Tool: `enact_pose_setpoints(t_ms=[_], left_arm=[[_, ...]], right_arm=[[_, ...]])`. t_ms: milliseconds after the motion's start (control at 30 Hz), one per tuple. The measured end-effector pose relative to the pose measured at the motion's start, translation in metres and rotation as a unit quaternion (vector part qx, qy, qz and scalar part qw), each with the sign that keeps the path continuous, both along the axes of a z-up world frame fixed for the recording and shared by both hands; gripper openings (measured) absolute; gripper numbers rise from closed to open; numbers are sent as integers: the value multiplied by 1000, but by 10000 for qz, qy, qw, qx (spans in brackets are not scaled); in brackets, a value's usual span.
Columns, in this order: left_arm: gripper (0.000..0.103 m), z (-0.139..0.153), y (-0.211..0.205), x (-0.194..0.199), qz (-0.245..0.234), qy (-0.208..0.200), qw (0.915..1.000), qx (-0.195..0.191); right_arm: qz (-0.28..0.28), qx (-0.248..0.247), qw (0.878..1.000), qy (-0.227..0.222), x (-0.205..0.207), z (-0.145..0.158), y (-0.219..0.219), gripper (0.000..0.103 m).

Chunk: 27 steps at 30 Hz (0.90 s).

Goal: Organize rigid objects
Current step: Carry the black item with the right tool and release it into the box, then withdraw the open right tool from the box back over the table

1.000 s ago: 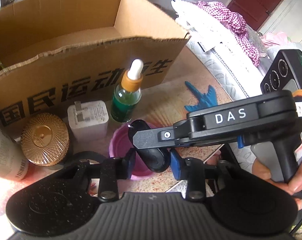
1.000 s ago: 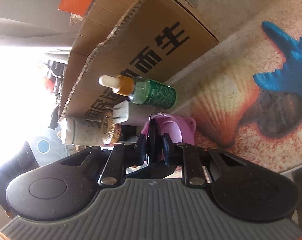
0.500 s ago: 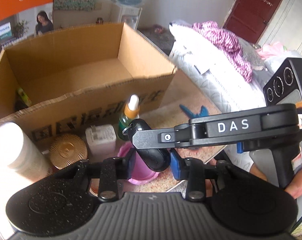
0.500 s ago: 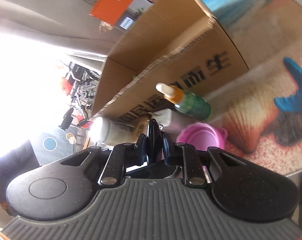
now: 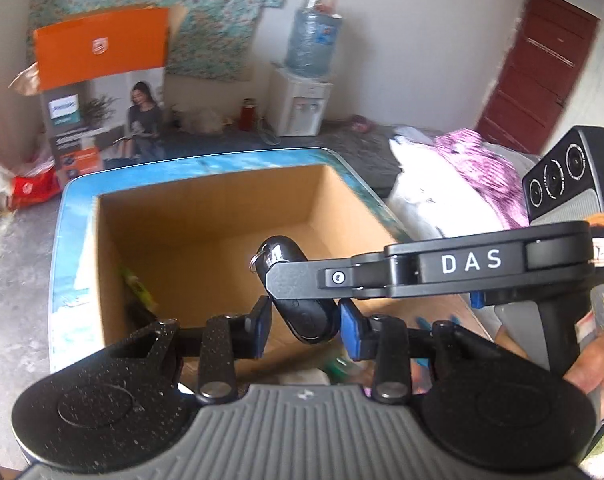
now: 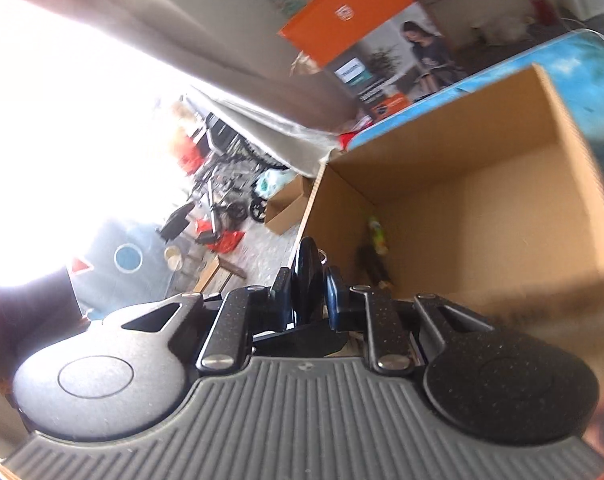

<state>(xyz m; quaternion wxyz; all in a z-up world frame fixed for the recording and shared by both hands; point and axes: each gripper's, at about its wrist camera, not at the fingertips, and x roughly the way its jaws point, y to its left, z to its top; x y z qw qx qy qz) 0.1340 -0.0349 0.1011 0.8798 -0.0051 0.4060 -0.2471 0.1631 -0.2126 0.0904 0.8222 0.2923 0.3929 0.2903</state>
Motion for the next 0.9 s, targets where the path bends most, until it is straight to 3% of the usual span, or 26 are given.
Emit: enact_pose_setpoints(t_ms=[200, 467, 633, 700, 900], left_arm=[[37, -20, 17, 72, 315, 494, 9982, 86], [38, -64, 31, 151, 792, 1151, 9897, 307], [54, -69, 34, 160, 1003, 1072, 9884, 382], [56, -67, 35, 161, 1030, 1001, 9889, 388], [65, -53, 34, 150, 987, 782, 9915, 317]], right_arm=[[294, -89, 9971, 701, 87, -14, 24, 15], [361, -232, 9860, 1613, 184, -69, 52, 15], [334, -279, 9803, 1926, 215, -101, 66, 20], [316, -318, 9794, 1967, 217, -109, 69, 23], [208, -146, 9808, 1936, 211, -109, 66, 26]])
